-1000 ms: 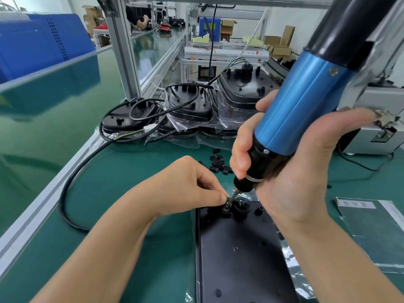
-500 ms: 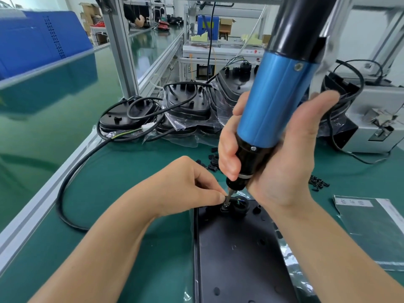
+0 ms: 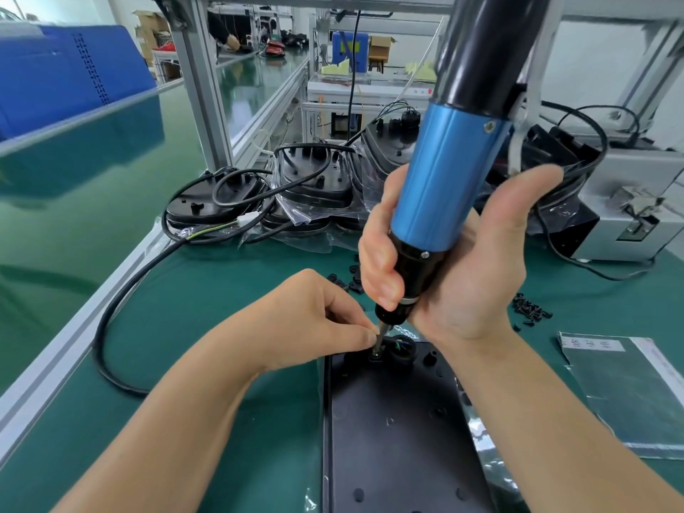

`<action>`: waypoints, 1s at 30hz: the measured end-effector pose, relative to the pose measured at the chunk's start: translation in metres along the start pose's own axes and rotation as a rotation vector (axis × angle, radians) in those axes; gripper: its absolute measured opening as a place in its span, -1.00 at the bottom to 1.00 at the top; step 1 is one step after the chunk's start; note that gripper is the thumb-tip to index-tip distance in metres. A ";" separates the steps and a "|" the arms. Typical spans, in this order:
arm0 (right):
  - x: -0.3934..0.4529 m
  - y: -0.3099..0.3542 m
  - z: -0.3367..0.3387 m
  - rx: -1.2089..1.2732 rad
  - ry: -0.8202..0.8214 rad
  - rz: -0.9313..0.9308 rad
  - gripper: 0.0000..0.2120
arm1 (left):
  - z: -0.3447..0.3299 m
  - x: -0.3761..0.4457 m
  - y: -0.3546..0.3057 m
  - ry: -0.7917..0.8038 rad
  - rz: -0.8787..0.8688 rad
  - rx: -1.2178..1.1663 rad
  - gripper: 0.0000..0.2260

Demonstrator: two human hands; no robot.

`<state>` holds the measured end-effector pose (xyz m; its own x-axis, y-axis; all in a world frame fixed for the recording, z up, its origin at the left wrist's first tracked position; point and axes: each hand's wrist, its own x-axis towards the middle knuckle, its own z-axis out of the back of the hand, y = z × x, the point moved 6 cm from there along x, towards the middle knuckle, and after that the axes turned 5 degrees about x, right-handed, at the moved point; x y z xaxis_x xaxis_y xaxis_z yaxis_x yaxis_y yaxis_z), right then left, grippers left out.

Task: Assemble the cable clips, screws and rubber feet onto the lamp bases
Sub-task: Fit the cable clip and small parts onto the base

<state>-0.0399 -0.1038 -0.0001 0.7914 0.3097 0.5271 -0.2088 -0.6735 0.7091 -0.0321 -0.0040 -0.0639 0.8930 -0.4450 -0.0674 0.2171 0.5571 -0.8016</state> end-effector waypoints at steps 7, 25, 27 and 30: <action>0.003 -0.001 0.000 0.062 0.060 -0.019 -0.41 | 0.000 0.001 0.002 -0.008 -0.013 0.003 -0.80; -0.052 0.089 0.117 -0.144 -0.593 0.063 -0.40 | 0.009 -0.019 0.001 -0.020 -0.019 0.203 -0.87; -0.073 0.107 0.145 -0.203 -0.740 0.042 -0.38 | 0.008 -0.018 -0.001 -0.089 -0.050 0.297 -0.80; -0.097 0.126 0.176 -0.234 -0.885 0.050 -0.41 | 0.006 -0.018 -0.005 -0.130 -0.069 0.409 -0.83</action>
<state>-0.0424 -0.3365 -0.0446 0.9097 -0.4081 0.0771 -0.2892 -0.4891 0.8229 -0.0466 0.0056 -0.0553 0.9073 -0.4139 0.0742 0.3932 0.7728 -0.4982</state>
